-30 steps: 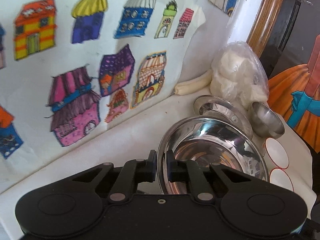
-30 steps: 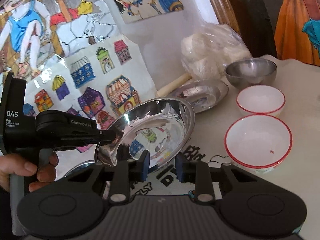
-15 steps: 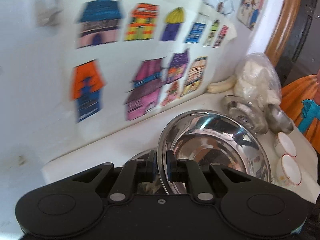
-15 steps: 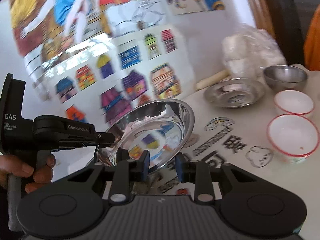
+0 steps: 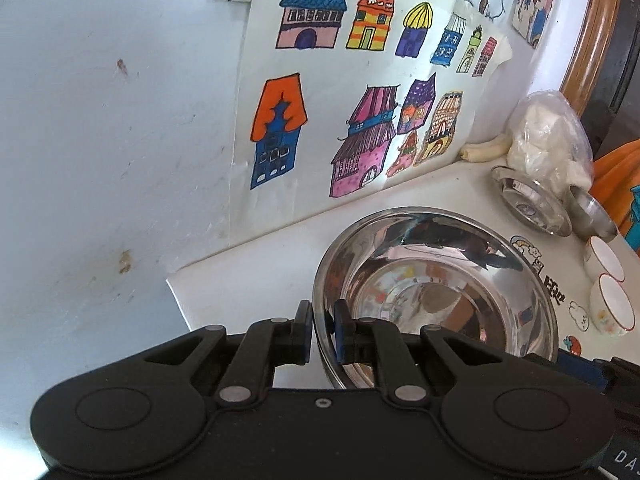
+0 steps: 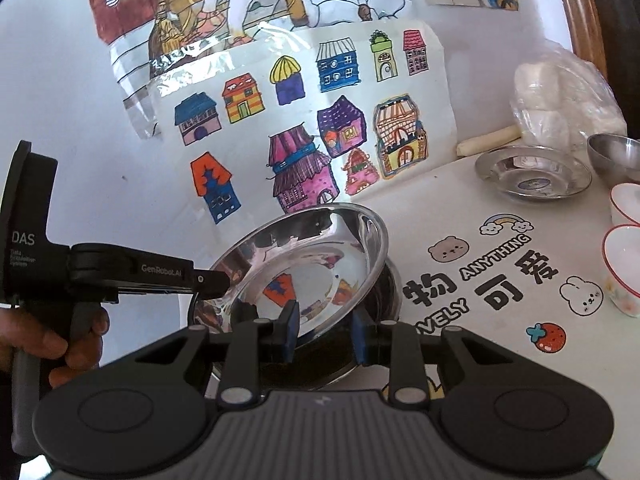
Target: Organize plates and bowls
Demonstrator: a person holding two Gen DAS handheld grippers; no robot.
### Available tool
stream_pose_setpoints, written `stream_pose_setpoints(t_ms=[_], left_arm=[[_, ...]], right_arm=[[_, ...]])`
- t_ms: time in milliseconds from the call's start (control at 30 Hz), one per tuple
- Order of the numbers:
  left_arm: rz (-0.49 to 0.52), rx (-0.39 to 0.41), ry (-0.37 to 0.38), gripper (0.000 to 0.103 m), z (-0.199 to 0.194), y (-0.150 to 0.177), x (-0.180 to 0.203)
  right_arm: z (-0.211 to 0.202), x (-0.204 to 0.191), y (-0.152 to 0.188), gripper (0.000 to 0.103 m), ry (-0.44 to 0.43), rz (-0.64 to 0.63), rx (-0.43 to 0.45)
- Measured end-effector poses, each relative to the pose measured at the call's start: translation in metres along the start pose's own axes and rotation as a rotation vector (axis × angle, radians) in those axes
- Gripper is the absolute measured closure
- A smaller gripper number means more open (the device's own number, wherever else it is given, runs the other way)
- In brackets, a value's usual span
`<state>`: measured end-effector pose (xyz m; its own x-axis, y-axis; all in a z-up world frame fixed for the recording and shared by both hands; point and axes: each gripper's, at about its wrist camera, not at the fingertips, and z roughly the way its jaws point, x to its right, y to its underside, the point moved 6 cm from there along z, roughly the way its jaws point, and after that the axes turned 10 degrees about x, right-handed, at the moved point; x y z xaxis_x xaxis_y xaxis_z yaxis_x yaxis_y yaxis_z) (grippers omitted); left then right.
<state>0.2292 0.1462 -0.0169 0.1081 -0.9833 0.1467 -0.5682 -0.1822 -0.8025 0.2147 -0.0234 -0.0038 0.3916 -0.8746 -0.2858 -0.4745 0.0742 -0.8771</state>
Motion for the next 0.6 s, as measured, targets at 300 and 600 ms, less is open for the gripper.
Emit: stream_pose_setpoints(t_ms=[300,600], left_arm=[[0.016,-0.012,0.004,0.091,0.0017,0.0041,0.0015],[0.001,-0.024,-0.003,0.085,0.0024,0.0057,-0.0028]], right_arm=[[-0.0009,-0.0039,0.0021,0.063,0.009,-0.023,-0.025],[-0.0031,-0.0078,0.0025,0.048,-0.001,-0.043,-0.045]])
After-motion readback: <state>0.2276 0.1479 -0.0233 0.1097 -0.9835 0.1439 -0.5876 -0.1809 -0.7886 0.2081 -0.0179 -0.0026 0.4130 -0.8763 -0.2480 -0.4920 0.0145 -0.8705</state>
